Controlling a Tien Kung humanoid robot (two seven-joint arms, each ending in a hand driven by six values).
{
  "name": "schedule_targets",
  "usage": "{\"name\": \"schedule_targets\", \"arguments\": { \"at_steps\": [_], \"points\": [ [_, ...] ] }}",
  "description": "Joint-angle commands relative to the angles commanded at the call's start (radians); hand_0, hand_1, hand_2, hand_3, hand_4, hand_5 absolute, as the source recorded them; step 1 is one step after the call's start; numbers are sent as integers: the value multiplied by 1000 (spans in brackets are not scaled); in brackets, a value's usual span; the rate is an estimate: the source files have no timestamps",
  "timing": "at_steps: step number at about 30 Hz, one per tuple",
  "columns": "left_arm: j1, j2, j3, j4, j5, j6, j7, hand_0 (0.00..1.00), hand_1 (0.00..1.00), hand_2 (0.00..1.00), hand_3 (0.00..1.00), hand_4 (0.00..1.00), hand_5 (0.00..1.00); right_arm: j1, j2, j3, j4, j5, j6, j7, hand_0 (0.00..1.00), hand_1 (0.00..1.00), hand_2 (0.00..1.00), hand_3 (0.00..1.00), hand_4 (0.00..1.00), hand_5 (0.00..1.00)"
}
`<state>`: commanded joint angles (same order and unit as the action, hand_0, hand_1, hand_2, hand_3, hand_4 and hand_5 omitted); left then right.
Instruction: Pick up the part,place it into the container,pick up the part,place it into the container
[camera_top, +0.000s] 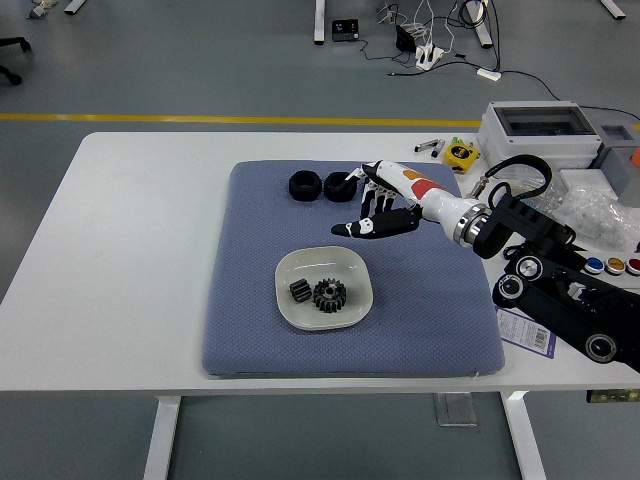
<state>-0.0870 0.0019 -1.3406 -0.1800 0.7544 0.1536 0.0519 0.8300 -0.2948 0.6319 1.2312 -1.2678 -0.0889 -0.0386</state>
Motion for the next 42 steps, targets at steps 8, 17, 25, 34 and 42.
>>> {"name": "schedule_targets", "arguments": {
  "at_steps": [8, 17, 25, 34, 42],
  "points": [
    [-9, -2, -4, 0, -1, 1, -5, 743, 676, 722, 625, 707, 800, -91, -44, 150, 116, 338, 15, 52, 768, 780, 818, 827, 998, 542],
    [-13, -2, -1, 0, -5, 2, -6, 742, 674, 722, 627, 707, 802, -205, -52, 274, 150, 715, 37, 40, 859, 824, 858, 866, 998, 605],
    [-10, -2, -7, 0, 13, 3, 0, 742, 673, 721, 627, 708, 805, -365, 2, 410, 193, 1053, 74, 14, 892, 839, 867, 877, 998, 624],
    [-10, -2, -10, 0, 36, -3, 2, 741, 674, 721, 628, 707, 806, -539, 79, 573, 250, 1151, 67, 14, 905, 841, 869, 877, 998, 633],
    [-7, -2, -6, 0, 60, -5, 15, 741, 673, 723, 631, 708, 815, -620, 91, 619, 260, 1040, 84, 30, 918, 844, 869, 868, 998, 675]
  ]
}}
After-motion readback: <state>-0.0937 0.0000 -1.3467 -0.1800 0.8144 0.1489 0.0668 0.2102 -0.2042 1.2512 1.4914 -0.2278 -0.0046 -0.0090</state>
